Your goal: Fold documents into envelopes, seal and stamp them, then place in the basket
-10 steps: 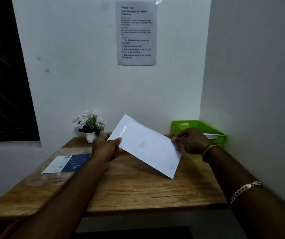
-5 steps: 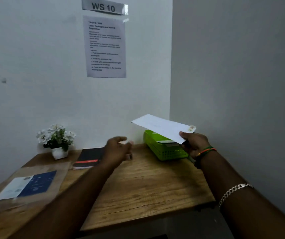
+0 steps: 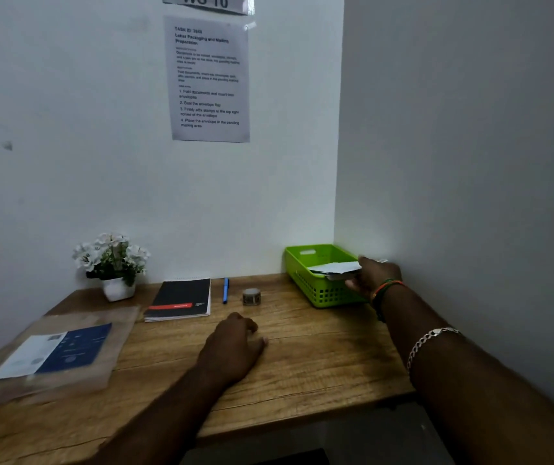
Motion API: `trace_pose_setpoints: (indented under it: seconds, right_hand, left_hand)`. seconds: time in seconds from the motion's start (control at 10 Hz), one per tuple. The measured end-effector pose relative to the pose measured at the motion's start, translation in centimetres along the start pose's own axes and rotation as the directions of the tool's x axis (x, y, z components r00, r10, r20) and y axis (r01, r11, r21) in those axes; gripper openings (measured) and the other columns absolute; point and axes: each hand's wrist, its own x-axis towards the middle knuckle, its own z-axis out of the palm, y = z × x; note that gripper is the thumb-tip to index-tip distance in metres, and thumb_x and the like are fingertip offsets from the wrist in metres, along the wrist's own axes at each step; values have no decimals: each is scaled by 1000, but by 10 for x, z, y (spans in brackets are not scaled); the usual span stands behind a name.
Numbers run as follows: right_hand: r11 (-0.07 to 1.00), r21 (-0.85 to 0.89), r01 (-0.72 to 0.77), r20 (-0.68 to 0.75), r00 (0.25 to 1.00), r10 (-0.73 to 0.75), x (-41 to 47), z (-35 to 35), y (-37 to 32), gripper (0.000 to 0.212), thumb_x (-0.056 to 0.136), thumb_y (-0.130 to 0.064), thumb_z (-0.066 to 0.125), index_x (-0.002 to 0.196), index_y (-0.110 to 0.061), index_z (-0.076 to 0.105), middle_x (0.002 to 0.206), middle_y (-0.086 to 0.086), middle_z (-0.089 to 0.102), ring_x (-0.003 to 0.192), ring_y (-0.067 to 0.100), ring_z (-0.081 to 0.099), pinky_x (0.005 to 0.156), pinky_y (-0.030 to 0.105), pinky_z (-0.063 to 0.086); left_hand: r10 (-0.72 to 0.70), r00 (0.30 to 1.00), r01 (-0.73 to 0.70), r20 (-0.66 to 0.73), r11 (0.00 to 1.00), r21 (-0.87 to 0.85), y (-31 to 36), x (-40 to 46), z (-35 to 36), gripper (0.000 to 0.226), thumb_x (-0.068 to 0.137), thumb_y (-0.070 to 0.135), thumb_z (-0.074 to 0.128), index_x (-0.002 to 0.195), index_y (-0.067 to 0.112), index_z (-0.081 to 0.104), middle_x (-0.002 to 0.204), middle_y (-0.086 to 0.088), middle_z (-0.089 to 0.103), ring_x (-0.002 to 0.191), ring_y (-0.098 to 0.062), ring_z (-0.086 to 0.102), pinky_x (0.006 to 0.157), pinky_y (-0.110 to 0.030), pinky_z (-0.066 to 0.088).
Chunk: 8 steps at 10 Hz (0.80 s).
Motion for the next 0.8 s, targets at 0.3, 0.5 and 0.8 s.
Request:
trace_pose_setpoints:
  seconds: [0.3, 0.5, 0.8]
  right_hand:
    - [921, -353, 162, -134, 966, -222, 7, 4, 22, 30, 80, -28, 82, 64, -8, 68, 47, 4, 62, 34, 10, 57, 47, 22, 48]
    - [813, -530, 239, -70, 944, -323, 15, 7, 32, 29, 73, -33, 85, 66, -11, 68, 72, 10, 74, 73, 26, 72, 77, 33, 58]
    - [691, -633, 348, 106, 924, -367, -18, 6, 42, 27, 77, -36, 80, 69, -17, 62, 86, 7, 74, 91, 29, 70, 78, 31, 50]
  left_hand:
    - [9, 999, -10, -33, 1000, -26, -4, 2, 4, 47, 91, 52, 67, 129, 25, 65, 128, 6, 57, 114, -10, 56, 99, -35, 51]
    - [6, 1000, -7, -20, 999, -34, -5, 4, 6, 49, 91, 52, 67, 132, 25, 64, 132, 7, 55, 114, -10, 56, 98, -34, 52]
    - [-24, 1000, 24, 8, 999, -27, 4, -4, -2, 45, 92, 50, 67, 126, 21, 68, 129, 0, 58, 115, -16, 59, 98, -37, 51]
